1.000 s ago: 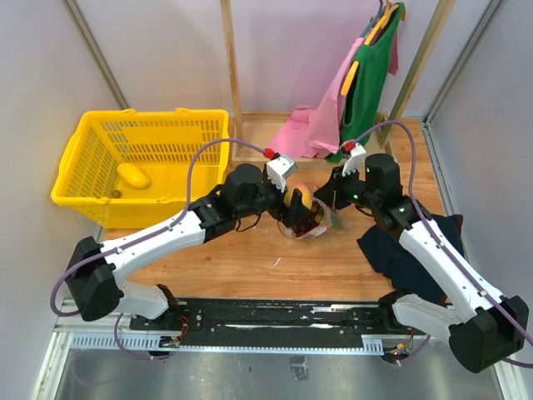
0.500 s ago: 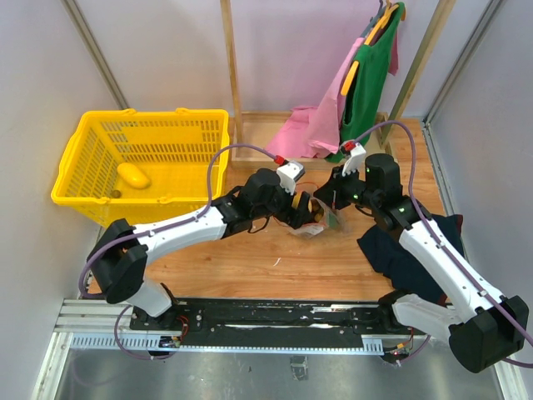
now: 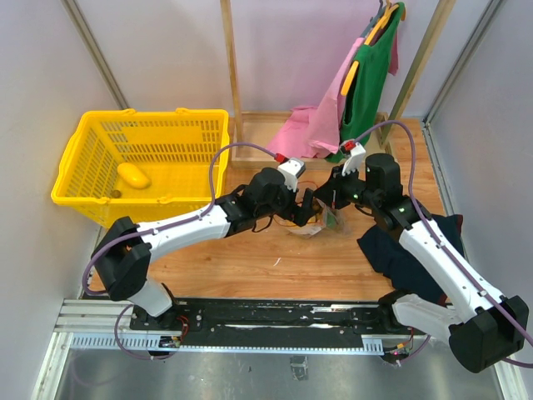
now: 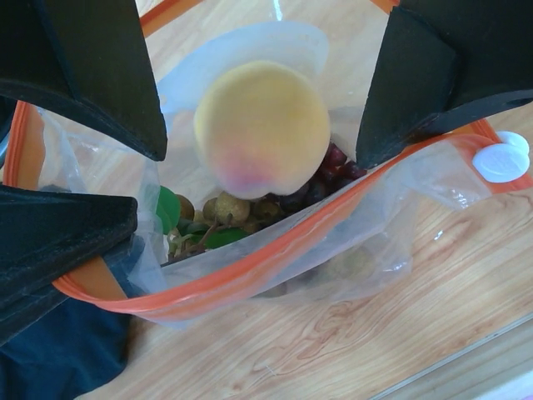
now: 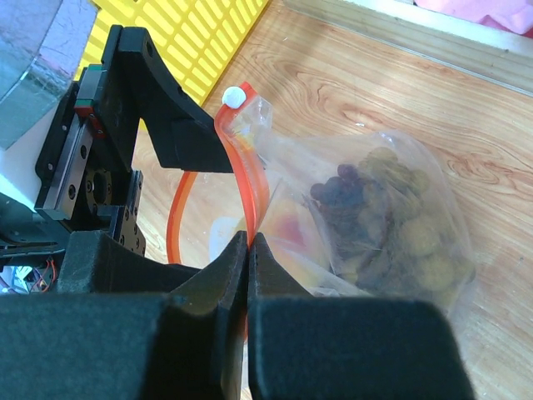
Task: Place the food in the zip-top bag and seal the zipper
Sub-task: Place the fake fruit in the zipper food storage bag.
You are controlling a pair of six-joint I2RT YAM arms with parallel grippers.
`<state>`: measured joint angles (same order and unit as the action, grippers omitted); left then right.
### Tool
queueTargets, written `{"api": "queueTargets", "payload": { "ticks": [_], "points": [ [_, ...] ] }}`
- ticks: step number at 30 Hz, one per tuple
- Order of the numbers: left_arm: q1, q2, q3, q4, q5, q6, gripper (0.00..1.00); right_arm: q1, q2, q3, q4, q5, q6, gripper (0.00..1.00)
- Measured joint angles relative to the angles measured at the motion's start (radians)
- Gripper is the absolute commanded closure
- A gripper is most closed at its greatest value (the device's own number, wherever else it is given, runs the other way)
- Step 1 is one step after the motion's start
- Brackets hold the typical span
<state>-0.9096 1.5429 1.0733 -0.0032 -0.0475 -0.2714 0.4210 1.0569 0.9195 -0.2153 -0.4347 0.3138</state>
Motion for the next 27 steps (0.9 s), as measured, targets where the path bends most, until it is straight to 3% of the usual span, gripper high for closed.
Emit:
{"api": "queueTargets", "payload": {
  "ticks": [14,22,27],
  "points": [
    [-0.005,-0.095,0.012,-0.121,-0.047,-0.083,0.04,0.000,0.000,0.000,0.001,-0.002,0.001,0.99],
    [-0.028,-0.187,0.034,-0.264,-0.127,-0.203,0.14,0.000,0.000,0.000,0.002,-0.002,0.001,0.99],
    [-0.030,-0.180,0.034,-0.378,-0.193,-0.274,0.28,0.000,0.000,0.000,0.002,-0.002,0.001,0.99]
  ]
}}
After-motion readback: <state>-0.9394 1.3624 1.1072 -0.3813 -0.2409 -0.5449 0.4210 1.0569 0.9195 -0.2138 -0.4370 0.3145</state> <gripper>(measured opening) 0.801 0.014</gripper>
